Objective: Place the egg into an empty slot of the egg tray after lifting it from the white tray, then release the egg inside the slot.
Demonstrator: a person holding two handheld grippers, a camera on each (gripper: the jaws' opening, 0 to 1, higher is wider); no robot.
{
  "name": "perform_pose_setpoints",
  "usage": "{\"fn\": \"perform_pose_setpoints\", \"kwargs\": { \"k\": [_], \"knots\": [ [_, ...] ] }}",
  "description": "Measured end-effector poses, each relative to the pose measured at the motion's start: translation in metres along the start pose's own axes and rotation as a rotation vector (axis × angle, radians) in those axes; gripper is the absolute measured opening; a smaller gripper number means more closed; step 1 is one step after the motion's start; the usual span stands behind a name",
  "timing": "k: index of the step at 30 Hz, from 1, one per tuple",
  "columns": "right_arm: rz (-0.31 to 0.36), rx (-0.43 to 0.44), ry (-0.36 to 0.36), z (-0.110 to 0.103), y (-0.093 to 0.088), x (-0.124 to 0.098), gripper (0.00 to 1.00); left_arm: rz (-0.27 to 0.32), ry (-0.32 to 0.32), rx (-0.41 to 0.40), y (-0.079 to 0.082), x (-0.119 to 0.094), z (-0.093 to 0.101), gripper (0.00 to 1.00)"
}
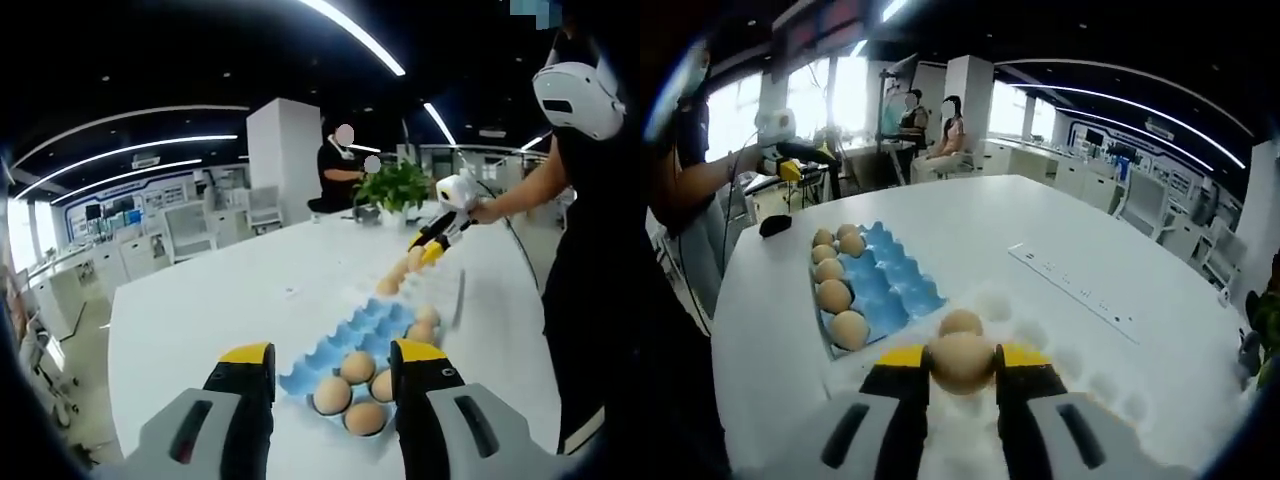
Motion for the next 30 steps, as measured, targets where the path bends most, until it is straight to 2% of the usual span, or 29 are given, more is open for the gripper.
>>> {"fn": "perform_pose_setpoints", "kwargs": {
  "k": [14,30],
  "knots": [
    [0.030,-0.053,0.132,-0.035,0.025,0.037,0.26,-0.005,0.006,0.000,0.000,-0.003,0.001,0.46],
    [0.069,-0.092,0.242,-0.072,0.048,0.074,0.26,-0.006,0.005,-0.002,-0.001,-0.003,-0.001,0.46]
  ]
}}
Point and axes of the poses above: the point that each gripper's makers call its tool centre point, and the gripper's own axes: x roughly forward along the fingers, z roughly to its right, y roughly out of its top, the point moved 8 cm from there along -x, roughly backward along the fingers, and after that the axes turned 6 degrees about -y, right-handed, at the moved point
